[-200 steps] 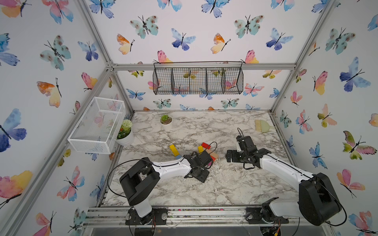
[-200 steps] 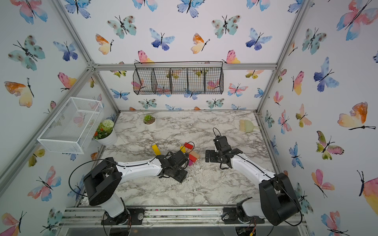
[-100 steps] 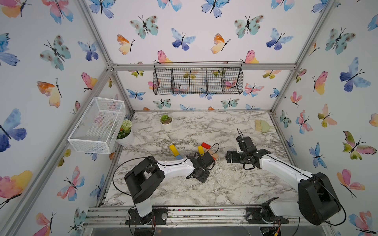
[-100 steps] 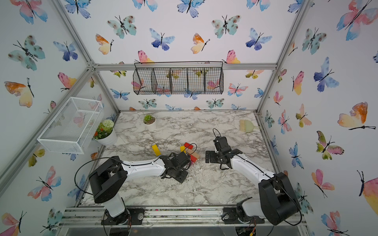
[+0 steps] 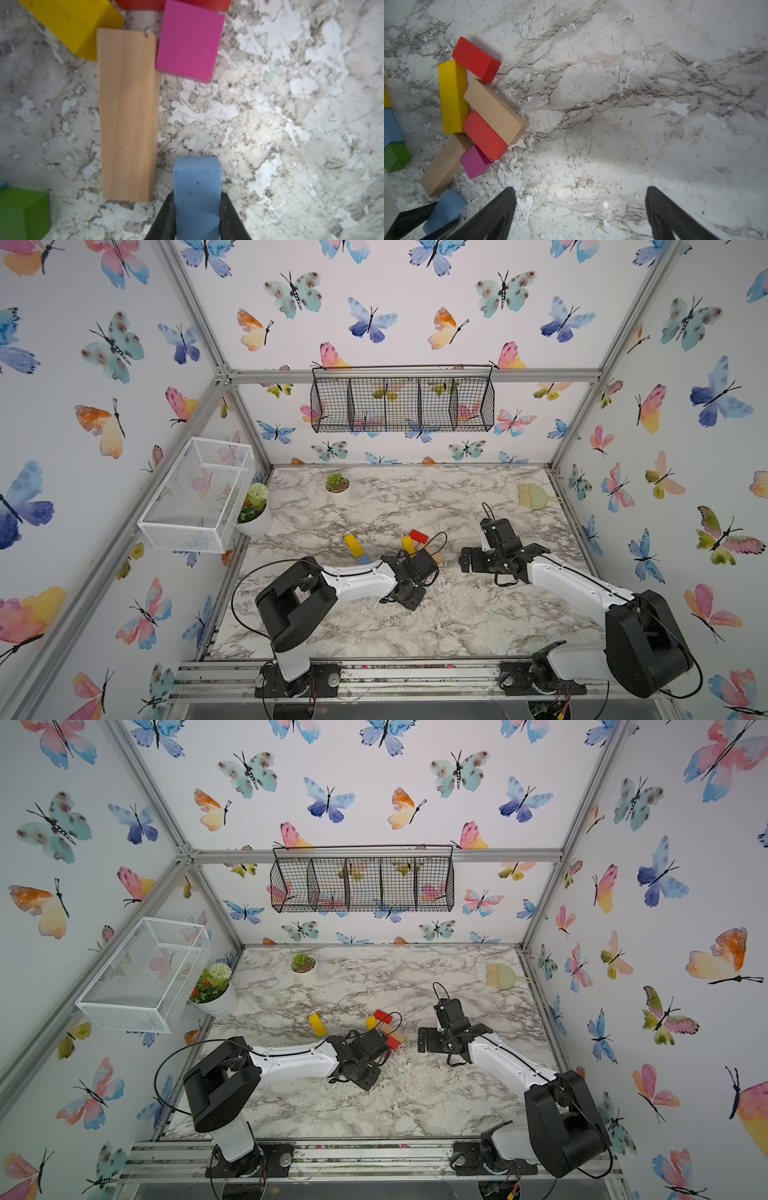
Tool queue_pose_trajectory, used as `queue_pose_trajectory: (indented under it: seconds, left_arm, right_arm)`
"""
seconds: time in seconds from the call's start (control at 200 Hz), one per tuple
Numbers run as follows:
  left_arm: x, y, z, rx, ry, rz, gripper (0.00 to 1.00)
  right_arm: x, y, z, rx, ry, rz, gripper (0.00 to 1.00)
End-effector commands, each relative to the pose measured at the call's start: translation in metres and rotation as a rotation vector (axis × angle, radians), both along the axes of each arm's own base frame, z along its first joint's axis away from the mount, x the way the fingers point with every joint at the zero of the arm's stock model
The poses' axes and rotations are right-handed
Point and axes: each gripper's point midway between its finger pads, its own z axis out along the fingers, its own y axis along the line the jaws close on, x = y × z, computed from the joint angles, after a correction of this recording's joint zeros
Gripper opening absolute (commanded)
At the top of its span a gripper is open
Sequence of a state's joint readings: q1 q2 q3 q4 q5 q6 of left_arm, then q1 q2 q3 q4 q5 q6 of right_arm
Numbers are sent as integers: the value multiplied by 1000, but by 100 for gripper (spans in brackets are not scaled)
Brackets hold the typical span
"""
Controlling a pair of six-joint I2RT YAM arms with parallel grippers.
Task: Assemble the letter v with building blocks
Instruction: Pick up the building block from the center of the board, then place the building block at the center of the board.
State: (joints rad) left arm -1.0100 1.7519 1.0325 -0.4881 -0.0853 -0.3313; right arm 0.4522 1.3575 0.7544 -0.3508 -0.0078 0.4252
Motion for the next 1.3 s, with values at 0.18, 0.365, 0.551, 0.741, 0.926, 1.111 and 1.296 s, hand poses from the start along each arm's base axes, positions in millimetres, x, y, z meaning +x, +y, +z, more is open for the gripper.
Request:
queue_pose_trajectory:
  seconds: [0.18, 0.365, 0.551, 0.741, 0.926, 1.111, 1.296]
  left_arm:
    - [5, 8, 31, 21, -64, -25, 23]
    - [12, 12, 51, 29, -117, -19, 22]
    - [26, 19, 67, 48, -176, 4, 21]
    - [48, 28, 73, 28, -206, 55, 20]
    - [69, 39, 70, 23, -223, 113, 20]
    - [86, 41, 62, 42, -235, 139, 20]
    - [95, 40, 46, 71, -234, 136, 21]
  right_arm:
    - [-4, -1, -7, -1, 15, 12, 99]
    - [-4, 1, -6, 10, 13, 12, 99]
    - [-3, 3, -4, 21, 10, 17, 98]
    - [-2, 4, -3, 28, 7, 20, 99]
    - [-2, 7, -2, 37, 6, 27, 98]
    - [-1, 9, -1, 49, 4, 34, 99]
    - [-2, 12, -1, 63, 7, 39, 98]
